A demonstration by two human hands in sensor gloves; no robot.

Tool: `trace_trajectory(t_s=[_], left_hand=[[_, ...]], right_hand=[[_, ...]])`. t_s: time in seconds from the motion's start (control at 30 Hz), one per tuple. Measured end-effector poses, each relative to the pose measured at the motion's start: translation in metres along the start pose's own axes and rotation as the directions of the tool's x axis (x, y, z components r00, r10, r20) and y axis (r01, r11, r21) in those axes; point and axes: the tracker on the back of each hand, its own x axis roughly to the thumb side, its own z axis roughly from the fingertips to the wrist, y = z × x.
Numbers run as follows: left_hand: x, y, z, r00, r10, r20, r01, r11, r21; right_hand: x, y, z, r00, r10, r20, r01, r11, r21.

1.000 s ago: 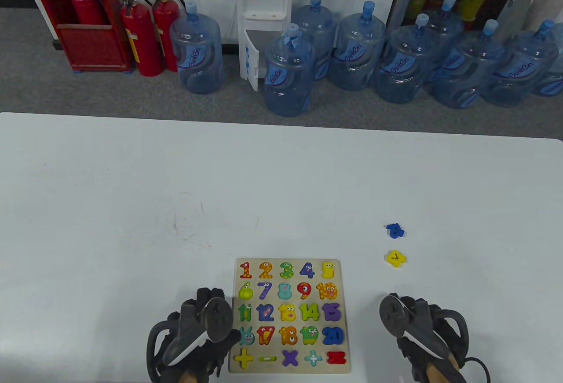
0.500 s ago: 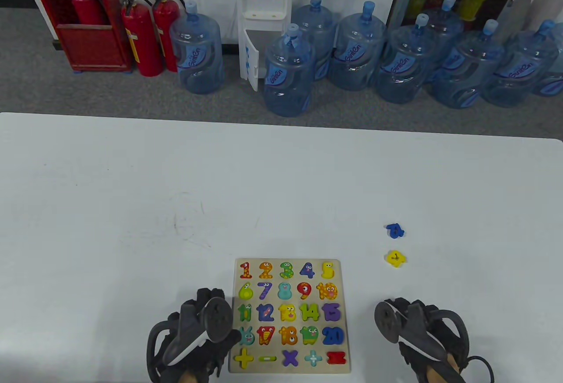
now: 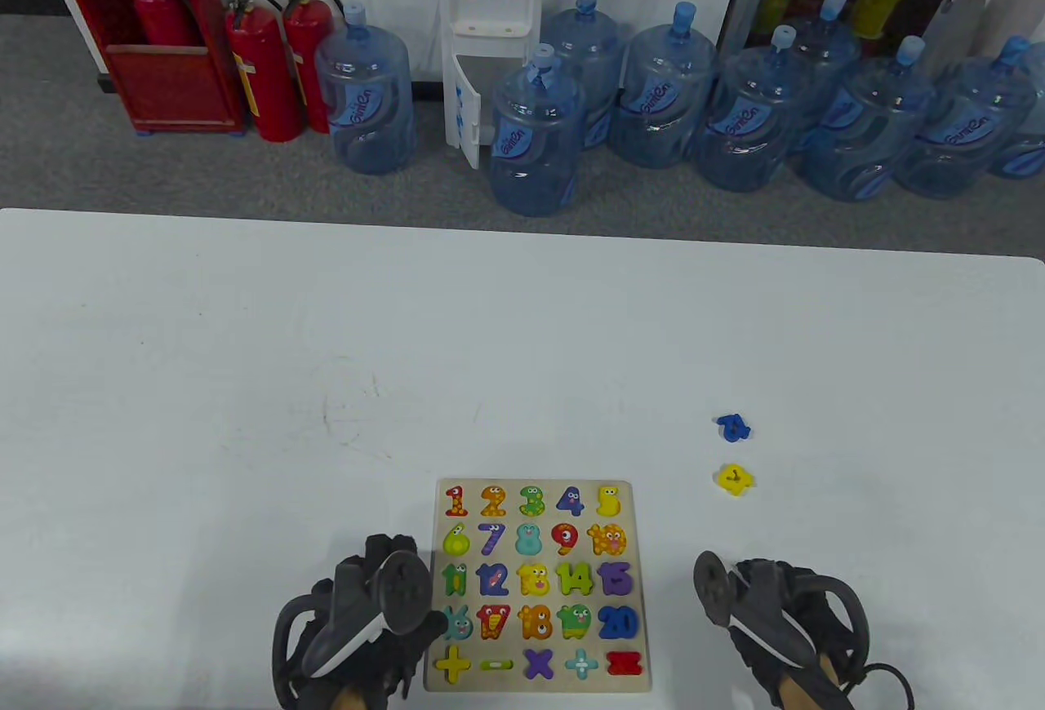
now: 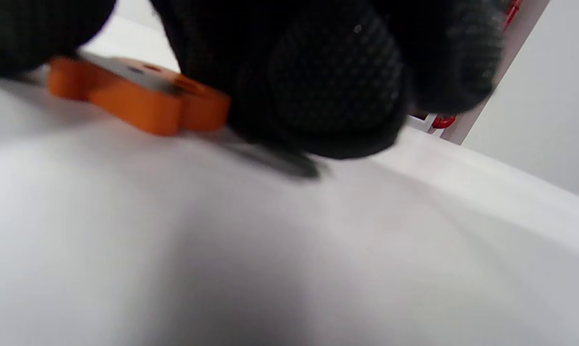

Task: Hold math block puzzle and insert math blocks into matching slots

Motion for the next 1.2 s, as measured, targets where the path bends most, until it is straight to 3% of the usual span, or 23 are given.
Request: trace_trajectory(t_s=[0.2,0.27,0.33,0.53,0.67,0.93,1.1,1.2], left_hand=[[0.0,0.0,0.0,1.0,0.001,0.001,-0.001,1.0,0.001],[0.0,0.0,0.0,1.0,0.001,0.002,-0.001,1.0,0.0],[0.0,0.0,0.0,1.0,0.0,0.001,0.0,1.0,-0.001],[0.0,0.0,0.0,1.0,-0.001,0.001,0.001,1.0,0.001],[0.0,0.0,0.0,1.0,-0.001,0.002,0.001,1.0,-0.001],[0.0,0.0,0.0,1.0,0.002,0.004,-0.002,1.0,-0.004],[0.0,-0.001,0.0,1.0,-0.004,0.001,0.004,1.0,-0.01],[0.0,-0.001,0.0,1.0,-0.002,-0.003,0.002,1.0,-0.012]], right_hand=[[-0.007,-0.007,0.006,0.996,-0.088,0.013,0.088,0.996,0.015],[-0.009,-0.01,0.011,0.982,-0.142,0.128,0.136,0.989,0.057],[-0.01,-0.011,0.012,0.975,-0.16,0.156,0.15,0.986,0.074],[-0.008,-0.002,0.008,0.987,-0.07,0.144,0.061,0.996,0.062],[-0.008,-0.001,0.007,0.992,-0.041,0.12,0.042,0.999,-0.004],[-0.012,0.003,0.006,0.988,-0.109,0.112,0.105,0.994,0.042],[-0.006,-0.001,0.009,0.977,-0.14,0.163,0.14,0.99,0.009],[0.0,-0.003,0.009,0.984,-0.065,0.165,0.07,0.997,-0.024]])
